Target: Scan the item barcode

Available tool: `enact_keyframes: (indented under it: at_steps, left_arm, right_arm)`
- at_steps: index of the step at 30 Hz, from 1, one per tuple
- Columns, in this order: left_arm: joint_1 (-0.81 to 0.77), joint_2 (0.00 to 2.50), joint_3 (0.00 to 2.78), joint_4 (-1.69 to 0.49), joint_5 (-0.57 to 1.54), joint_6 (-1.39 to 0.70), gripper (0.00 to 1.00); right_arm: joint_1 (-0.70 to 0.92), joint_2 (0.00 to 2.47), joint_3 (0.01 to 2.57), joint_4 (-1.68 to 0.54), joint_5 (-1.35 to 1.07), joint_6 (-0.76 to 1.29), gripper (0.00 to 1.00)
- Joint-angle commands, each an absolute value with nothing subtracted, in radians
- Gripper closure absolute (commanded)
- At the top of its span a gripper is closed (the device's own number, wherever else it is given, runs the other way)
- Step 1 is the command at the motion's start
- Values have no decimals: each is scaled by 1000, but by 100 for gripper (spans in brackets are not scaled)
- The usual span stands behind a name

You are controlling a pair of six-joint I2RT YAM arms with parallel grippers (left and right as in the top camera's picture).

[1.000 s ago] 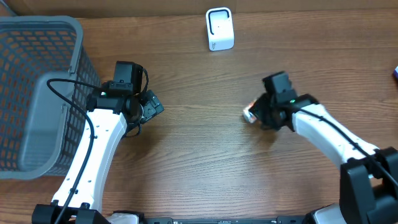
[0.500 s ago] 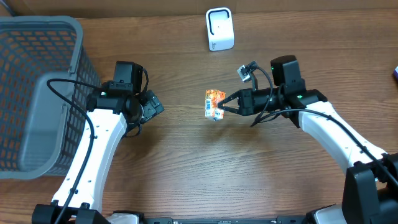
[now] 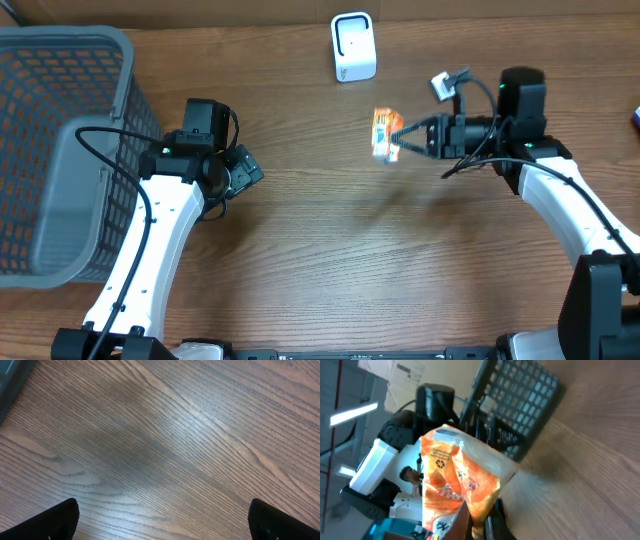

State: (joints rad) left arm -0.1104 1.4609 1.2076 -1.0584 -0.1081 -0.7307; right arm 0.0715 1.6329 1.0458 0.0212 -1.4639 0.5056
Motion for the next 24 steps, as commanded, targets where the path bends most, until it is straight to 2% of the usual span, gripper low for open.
enact_keyframes:
  at_steps: [1, 10, 24]
  left_arm:
    - [-112, 1465, 1209, -1058, -107, -741, 0]
    - [-112, 1465, 1209, -1058, -107, -741, 0]
    - [-112, 1465, 1209, -1058, -107, -741, 0]
  right_arm:
    - [74, 1617, 1062, 153, -1491, 716, 96]
    - [94, 1618, 1062, 359, -1478, 896, 96]
    - [115, 1618, 1062, 366, -1506, 901, 96]
